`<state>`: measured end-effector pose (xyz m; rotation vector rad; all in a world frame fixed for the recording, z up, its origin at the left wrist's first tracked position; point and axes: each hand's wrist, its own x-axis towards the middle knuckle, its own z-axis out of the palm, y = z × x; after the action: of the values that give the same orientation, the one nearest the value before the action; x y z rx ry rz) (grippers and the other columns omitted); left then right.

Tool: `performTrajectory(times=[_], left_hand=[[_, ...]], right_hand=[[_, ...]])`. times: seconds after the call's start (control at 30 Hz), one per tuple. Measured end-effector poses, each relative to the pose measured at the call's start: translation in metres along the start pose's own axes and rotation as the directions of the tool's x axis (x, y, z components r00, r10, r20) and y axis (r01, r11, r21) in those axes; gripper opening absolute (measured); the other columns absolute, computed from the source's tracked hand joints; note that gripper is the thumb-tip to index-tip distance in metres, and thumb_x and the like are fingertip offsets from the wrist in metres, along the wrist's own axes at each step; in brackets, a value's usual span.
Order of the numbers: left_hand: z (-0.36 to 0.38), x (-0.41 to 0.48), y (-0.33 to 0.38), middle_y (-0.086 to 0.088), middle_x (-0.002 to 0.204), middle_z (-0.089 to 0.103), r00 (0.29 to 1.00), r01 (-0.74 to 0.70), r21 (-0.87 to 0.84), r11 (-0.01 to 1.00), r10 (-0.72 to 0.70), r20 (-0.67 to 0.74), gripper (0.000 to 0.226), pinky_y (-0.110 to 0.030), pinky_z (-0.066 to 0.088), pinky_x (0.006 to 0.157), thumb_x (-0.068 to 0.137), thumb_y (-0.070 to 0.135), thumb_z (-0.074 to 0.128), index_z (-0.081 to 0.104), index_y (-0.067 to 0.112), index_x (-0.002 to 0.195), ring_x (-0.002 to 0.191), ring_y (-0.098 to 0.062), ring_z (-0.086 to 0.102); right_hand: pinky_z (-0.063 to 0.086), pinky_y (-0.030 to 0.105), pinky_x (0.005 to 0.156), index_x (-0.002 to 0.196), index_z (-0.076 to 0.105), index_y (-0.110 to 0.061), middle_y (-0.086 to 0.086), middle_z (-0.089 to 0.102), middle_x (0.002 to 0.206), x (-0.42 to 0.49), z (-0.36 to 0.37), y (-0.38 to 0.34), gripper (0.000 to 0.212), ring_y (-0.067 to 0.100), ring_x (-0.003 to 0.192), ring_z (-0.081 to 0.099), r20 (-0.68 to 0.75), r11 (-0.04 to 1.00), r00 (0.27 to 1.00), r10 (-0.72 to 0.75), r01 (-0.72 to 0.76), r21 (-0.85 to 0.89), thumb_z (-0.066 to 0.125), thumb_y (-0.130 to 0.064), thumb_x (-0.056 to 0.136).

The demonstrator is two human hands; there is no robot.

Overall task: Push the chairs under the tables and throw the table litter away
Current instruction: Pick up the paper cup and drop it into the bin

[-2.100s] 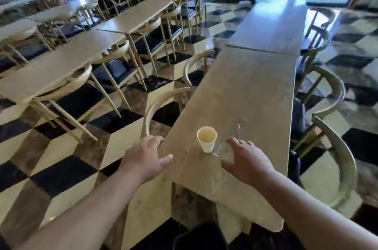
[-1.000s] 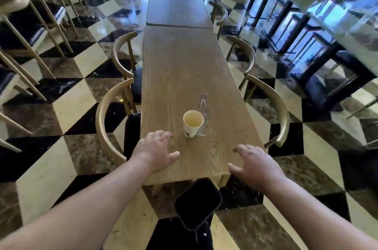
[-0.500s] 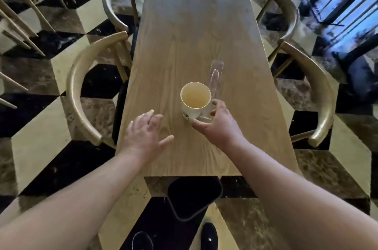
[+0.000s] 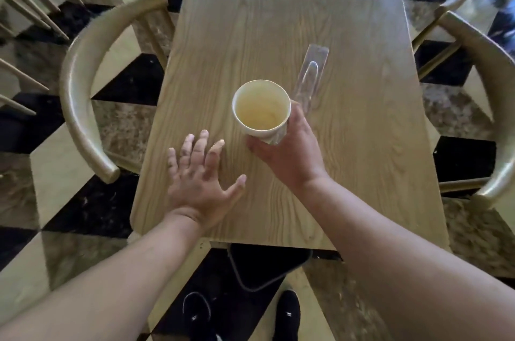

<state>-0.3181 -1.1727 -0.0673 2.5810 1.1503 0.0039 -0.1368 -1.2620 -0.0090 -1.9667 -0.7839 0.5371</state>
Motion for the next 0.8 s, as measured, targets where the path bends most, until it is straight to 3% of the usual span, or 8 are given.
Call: performTrajectory(times=[0.1,0.2,0.37,0.47,0.6,0.7,0.8], left_hand=[[0.001,0.002,0.000,-0.007,0.176,0.016,1.000,0.002,-0.016,1.000,-0.002,-0.016,0.088,-0.059,-0.008,0.127,0.085,0.081,0.040,0.034,0.030,0.156,0.163,-0.025,-0.001],[0.000,0.002,0.000,-0.006,0.177,0.015,1.000,0.014,-0.009,1.000,-0.014,-0.001,0.090,-0.059,-0.007,0.128,0.084,0.081,0.040,0.035,0.030,0.158,0.163,-0.025,-0.001],[0.000,0.001,-0.003,-0.009,0.176,0.015,1.000,-0.010,0.010,1.000,0.010,0.001,0.092,-0.060,-0.007,0.128,0.085,0.082,0.040,0.033,0.027,0.159,0.163,-0.029,0.001],[0.001,-0.002,-0.006,-0.009,0.176,0.017,1.000,-0.015,0.005,1.000,0.015,-0.015,0.091,-0.060,-0.007,0.128,0.086,0.082,0.040,0.035,0.027,0.158,0.162,-0.030,0.003],[-0.002,-0.011,-0.008,-0.006,0.172,0.029,0.991,-0.132,-0.069,0.989,0.131,-0.024,0.083,-0.064,-0.005,0.127,0.087,0.080,0.044,0.046,0.029,0.151,0.161,-0.031,0.012],[-0.002,-0.019,-0.008,-0.004,0.175,0.022,0.981,-0.190,-0.003,0.982,0.190,0.028,0.087,-0.065,-0.006,0.126,0.086,0.085,0.042,0.041,0.034,0.156,0.162,-0.030,0.005],[0.000,-0.025,-0.006,-0.001,0.177,0.013,0.984,-0.172,0.019,0.985,0.171,0.053,0.091,-0.062,-0.011,0.126,0.086,0.088,0.038,0.032,0.037,0.161,0.163,-0.027,-0.003]], right_hand=[[0.046,0.015,0.089,0.134,0.051,-0.025,-0.013,0.063,0.122,-0.006,-0.007,-0.005,0.072,0.001,0.108,0.060,-0.004,0.999,0.999,-0.051,0.051,-0.002,0.093,-0.035,0.077],[0.051,0.020,0.092,0.129,0.044,-0.044,-0.012,0.063,0.126,-0.037,-0.027,-0.014,0.073,0.004,0.113,0.064,0.014,0.996,0.996,-0.090,0.089,0.020,0.094,-0.033,0.078],[0.042,0.008,0.095,0.132,0.039,-0.060,-0.028,0.060,0.131,-0.121,-0.063,-0.022,0.088,-0.003,0.123,0.059,0.112,0.998,0.992,-0.054,0.056,-0.012,0.096,-0.026,0.075],[0.042,0.007,0.093,0.131,0.036,-0.072,-0.038,0.055,0.131,-0.172,-0.067,-0.016,0.095,-0.008,0.121,0.057,0.188,0.996,0.981,-0.037,0.052,-0.076,0.097,-0.035,0.070],[0.041,0.011,0.100,0.140,0.039,-0.063,-0.032,0.052,0.138,-0.230,-0.058,0.004,0.095,-0.004,0.127,0.054,0.383,0.986,0.924,-0.006,0.069,-0.153,0.095,-0.045,0.065],[0.036,0.011,0.107,0.146,0.044,-0.045,-0.031,0.047,0.144,-0.257,-0.035,0.036,0.085,-0.008,0.134,0.044,0.497,0.966,0.865,0.062,0.074,-0.249,0.088,-0.052,0.074],[0.042,0.027,0.110,0.153,0.039,-0.038,-0.017,0.050,0.149,-0.266,-0.007,0.079,0.083,0.007,0.138,0.044,0.525,0.907,0.832,0.178,0.069,-0.415,0.080,-0.051,0.081]])
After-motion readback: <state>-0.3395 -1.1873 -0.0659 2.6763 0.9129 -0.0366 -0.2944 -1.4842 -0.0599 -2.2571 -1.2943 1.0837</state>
